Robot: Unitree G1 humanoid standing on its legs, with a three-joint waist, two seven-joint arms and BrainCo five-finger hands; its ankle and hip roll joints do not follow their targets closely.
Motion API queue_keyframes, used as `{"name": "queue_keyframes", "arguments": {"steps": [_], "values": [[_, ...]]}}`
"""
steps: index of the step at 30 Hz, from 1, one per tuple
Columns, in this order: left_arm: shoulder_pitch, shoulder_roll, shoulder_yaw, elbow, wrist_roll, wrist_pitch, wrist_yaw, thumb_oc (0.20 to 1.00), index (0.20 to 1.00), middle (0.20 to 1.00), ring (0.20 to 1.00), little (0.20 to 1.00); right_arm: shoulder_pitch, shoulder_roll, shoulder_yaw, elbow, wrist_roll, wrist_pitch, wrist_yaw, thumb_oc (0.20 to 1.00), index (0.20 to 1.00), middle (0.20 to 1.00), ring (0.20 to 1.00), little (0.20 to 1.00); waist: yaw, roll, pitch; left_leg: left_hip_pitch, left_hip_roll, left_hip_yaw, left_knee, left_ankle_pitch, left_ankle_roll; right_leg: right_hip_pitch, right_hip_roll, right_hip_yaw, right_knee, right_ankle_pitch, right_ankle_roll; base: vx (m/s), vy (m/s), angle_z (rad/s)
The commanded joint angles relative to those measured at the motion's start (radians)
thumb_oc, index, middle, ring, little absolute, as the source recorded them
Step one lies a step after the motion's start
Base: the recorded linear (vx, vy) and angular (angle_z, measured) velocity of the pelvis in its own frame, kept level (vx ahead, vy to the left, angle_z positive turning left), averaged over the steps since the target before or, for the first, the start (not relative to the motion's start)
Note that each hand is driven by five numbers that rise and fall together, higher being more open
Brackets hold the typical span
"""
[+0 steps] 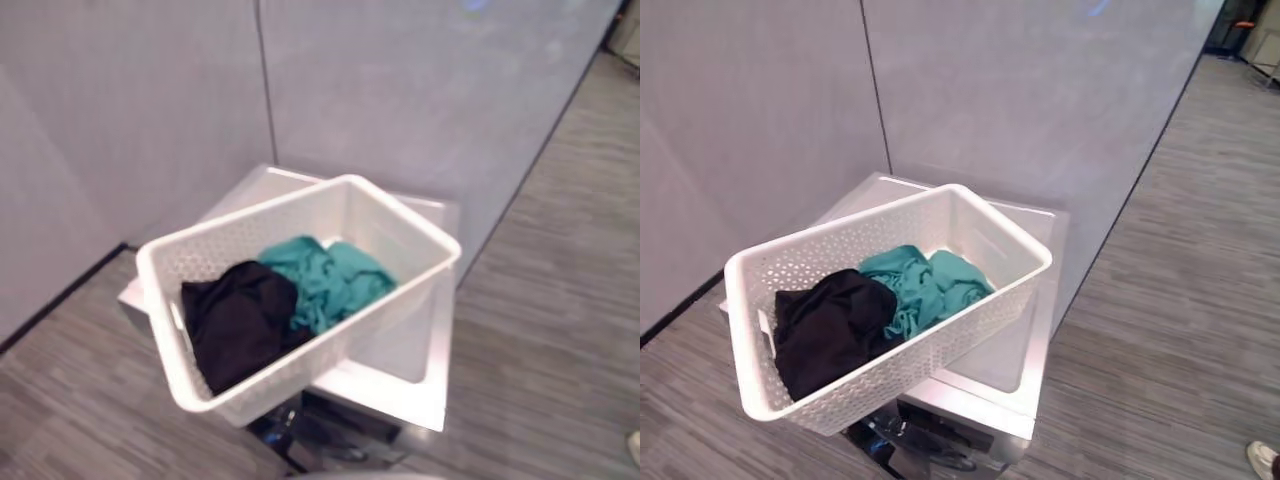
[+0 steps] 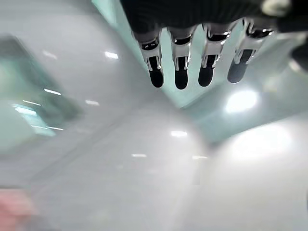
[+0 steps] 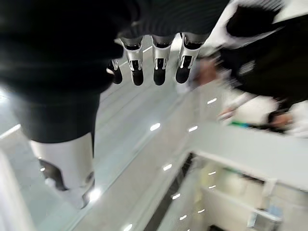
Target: Grab the laundry basket,head to the washer,open it,put in the laundry and shut it.
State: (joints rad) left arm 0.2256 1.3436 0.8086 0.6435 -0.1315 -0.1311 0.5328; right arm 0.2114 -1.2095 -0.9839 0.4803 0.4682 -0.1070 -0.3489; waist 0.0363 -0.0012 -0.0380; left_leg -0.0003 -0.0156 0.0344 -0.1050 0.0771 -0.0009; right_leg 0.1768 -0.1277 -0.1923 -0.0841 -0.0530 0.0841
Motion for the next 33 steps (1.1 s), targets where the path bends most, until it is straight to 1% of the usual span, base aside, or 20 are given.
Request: {"name": "queue_keyframes", "arguments": {"steps": [1,2,3,4,7,10,12,14,15,16,17,20,21,23,25,26,27,28,30,33], "values": [[0.022,-0.046,0.090,0.101,-0.043,-0.010,-0.012,1.000,1.000,1.000,1.000,1.000,-0.060,-0.014,0.045,0.033,0.050,-0.043,0.019,1.000,1.000,1.000,1.000,1.000,0.037,0.064,-0.010,0.120,0.151,0.014,0.028,-0.083,-0.107,-0.067,-0.042,-0.054,0.087,0.008,0.071,-0.01,-0.030,0.04],[0.039,-0.048,0.105,0.100,-0.046,-0.012,-0.014,1.000,1.000,1.000,1.000,1.000,-0.061,-0.011,0.049,0.030,0.051,-0.045,0.020,1.000,1.000,1.000,1.000,1.000,0.031,0.064,-0.011,0.120,0.151,0.013,0.028,-0.083,-0.107,-0.066,-0.042,-0.055,0.087,0.008,0.070,-0.01,-0.031,0.11],[0.080,-0.095,0.124,0.147,-0.053,-0.003,-0.018,1.000,1.000,1.000,1.000,1.000,-0.048,0.039,0.050,0.035,0.059,-0.050,0.021,1.000,1.000,1.000,1.000,1.000,0.025,0.065,-0.007,0.118,0.151,0.007,0.028,-0.082,-0.106,-0.066,-0.040,-0.060,0.088,0.006,0.067,-0.02,-0.028,0.25],[0.108,-0.118,0.136,0.172,-0.056,-0.001,-0.021,1.000,1.000,1.000,1.000,1.000,-0.036,0.074,0.053,0.037,0.062,-0.055,0.018,1.000,1.000,1.000,1.000,1.000,0.019,0.063,-0.004,0.116,0.151,0.001,0.028,-0.082,-0.106,-0.066,-0.038,-0.066,0.090,0.004,0.065,-0.02,-0.037,0.30],[0.143,-0.171,0.134,0.298,-0.076,0.012,-0.039,1.000,1.000,1.000,1.000,1.000,-0.006,0.143,0.067,0.054,0.063,-0.061,0.020,1.000,1.000,1.000,1.000,1.000,0.019,0.060,0.003,0.112,0.153,-0.008,0.029,-0.079,-0.105,-0.064,-0.036,-0.077,0.093,0.002,0.062,-0.02,-0.026,0.34],[0.157,-0.202,0.108,0.437,-0.071,0.030,-0.065,1.000,1.000,1.000,1.000,1.000,0.022,0.205,0.079,0.070,0.052,-0.064,0.020,1.000,1.000,1.000,1.000,1.000,0.017,0.056,0.006,0.110,0.154,-0.014,0.029,-0.078,-0.104,-0.064,-0.035,-0.083,0.093,0.002,0.062,-0.01,-0.007,0.36],[0.156,-0.233,0.086,0.510,-0.083,0.034,-0.087,1.000,1.000,1.000,1.000,1.000,0.036,0.247,0.094,0.086,0.052,-0.067,0.022,1.000,1.000,1.000,1.000,1.000,0.017,0.054,0.010,0.108,0.154,-0.017,0.030,-0.077,-0.103,-0.066,-0.035,-0.083,0.095,0.002,0.062,-0.01,0.007,0.21],[0.154,-0.265,0.058,0.536,-0.075,0.036,-0.100,1.000,1.000,1.000,1.000,1.000,0.047,0.284,0.108,0.098,0.041,-0.067,0.019,1.000,1.000,1.000,1.000,1.000,0.017,0.051,0.013,0.106,0.154,-0.018,0.032,-0.079,-0.103,-0.068,-0.037,-0.083,0.097,0.003,0.061,-0.01,0.006,0.11],[0.151,-0.293,0.034,0.539,-0.068,0.035,-0.103,1.000,1.000,1.000,1.000,1.000,0.057,0.312,0.118,0.100,0.031,-0.064,0.019,1.000,1.000,1.000,1.000,1.000,0.018,0.049,0.015,0.104,0.154,-0.019,0.034,-0.080,-0.102,-0.069,-0.038,-0.083,0.097,0.003,0.060,-0.01,0.008,0.07],[0.143,-0.345,-0.001,0.529,-0.060,0.033,-0.109,1.000,1.000,1.000,1.000,1.000,0.069,0.357,0.139,0.101,0.006,-0.059,0.018,1.000,1.000,1.000,1.000,1.000,0.021,0.045,0.018,0.101,0.153,-0.021,0.036,-0.081,-0.100,-0.070,-0.039,-0.084,0.100,0.002,0.059,-0.01,0.006,0.03],[0.142,-0.347,-0.003,0.527,-0.058,0.033,-0.107,1.000,1.000,1.000,1.000,1.000,0.070,0.358,0.137,0.098,0.003,-0.059,0.016,1.000,1.000,1.000,1.000,1.000,0.022,0.046,0.017,0.101,0.153,-0.021,0.036,-0.081,-0.099,-0.070,-0.039,-0.085,0.100,0.002,0.059,0.00,0.000,0.00],[0.108,-0.457,-0.094,0.515,-0.046,0.033,-0.113,1.000,1.000,1.000,1.000,1.000,0.071,0.443,0.201,0.105,-0.020,-0.046,0.024,1.000,1.000,1.000,1.000,1.000,0.025,0.038,0.024,0.097,0.151,-0.024,0.038,-0.083,-0.095,-0.073,-0.042,-0.088,0.103,0.002,0.057,-0.01,0.002,0.01],[0.067,-0.553,-0.186,0.549,-0.042,0.037,-0.135,1.000,1.000,1.000,1.000,1.000,0.051,0.512,0.265,0.137,-0.029,-0.038,0.032,1.000,1.000,1.000,1.000,1.000,0.024,0.032,0.026,0.094,0.149,-0.025,0.039,-0.084,-0.093,-0.075,-0.043,-0.089,0.104,0.001,0.053,-0.03,0.008,0.04],[0.004,-0.676,-0.315,0.620,-0.040,0.044,-0.161,1.000,1.000,1.000,1.000,1.000,0.007,0.608,0.371,0.215,-0.034,-0.025,0.042,1.000,1.000,1.000,1.000,1.000,0.022,0.029,0.035,0.088,0.146,-0.028,0.041,-0.085,-0.089,-0.078,-0.043,-0.085,0.105,0.000,0.048,-0.02,0.003,0.03],[-0.019,-0.737,-0.373,0.645,-0.030,0.048,-0.172,1.000,1.000,1.000,1.000,1.000,-0.013,0.652,0.428,0.293,-0.042,-0.018,0.045,1.000,1.000,1.000,1.000,1.000,0.021,0.028,0.037,0.086,0.146,-0.028,0.042,-0.086,-0.087,-0.080,-0.043,-0.084,0.106,-0.001,0.045,-0.01,-0.004,-0.02],[-0.044,-0.805,-0.429,0.683,-0.031,0.053,-0.175,1.000,1.000,1.000,1.000,1.000,-0.039,0.703,0.515,0.419,-0.057,-0.013,0.044,1.000,1.000,1.000,1.000,1.000,0.021,0.026,0.039,0.082,0.145,-0.030,0.042,-0.083,-0.084,-0.083,-0.040,-0.082,0.105,-0.003,0.040,0.00,0.000,0.00],[-0.049,-0.833,-0.446,0.692,-0.031,0.057,-0.174,1.000,1.000,1.000,1.000,1.000,-0.041,0.725,0.535,0.459,-0.057,-0.007,0.051,1.000,1.000,1.000,1.000,1.000,0.020,0.026,0.038,0.080,0.145,-0.029,0.043,-0.082,-0.084,-0.084,-0.039,-0.080,0.105,-0.003,0.039,-0.05,-0.005,0.11],[-0.062,-0.886,-0.496,0.706,-0.027,0.058,-0.174,1.000,1.000,1.000,1.000,1.000,-0.058,0.771,0.606,0.606,-0.056,0.008,0.073,1.000,1.000,1.000,1.000,1.000,0.019,0.028,0.038,0.079,0.146,-0.029,0.041,-0.079,-0.084,-0.085,-0.036,-0.079,0.104,-0.002,0.037,-0.04,0.004,0.15],[-0.072,-0.908,-0.516,0.712,-0.041,0.056,-0.183,1.000,1.000,1.000,1.000,1.000,-0.075,0.795,0.610,0.720,0.006,0.014,0.101,1.000,1.000,1.000,1.000,1.000,0.019,0.029,0.036,0.079,0.147,-0.029,0.041,-0.077,-0.085,-0.084,-0.034,-0.080,0.102,-0.003,0.036,-0.03,0.004,0.10],[-0.083,-0.936,-0.529,0.714,-0.084,0.044,-0.203,1.000,1.000,1.000,1.000,1.000,-0.094,0.824,0.649,0.870,0.039,0.034,0.153,1.000,1.000,1.000,1.000,1.000,0.024,0.030,0.034,0.076,0.146,-0.035,0.042,-0.073,-0.086,-0.082,-0.034,-0.083,0.101,0.000,0.036,-0.02,0.006,-0.03]]}}
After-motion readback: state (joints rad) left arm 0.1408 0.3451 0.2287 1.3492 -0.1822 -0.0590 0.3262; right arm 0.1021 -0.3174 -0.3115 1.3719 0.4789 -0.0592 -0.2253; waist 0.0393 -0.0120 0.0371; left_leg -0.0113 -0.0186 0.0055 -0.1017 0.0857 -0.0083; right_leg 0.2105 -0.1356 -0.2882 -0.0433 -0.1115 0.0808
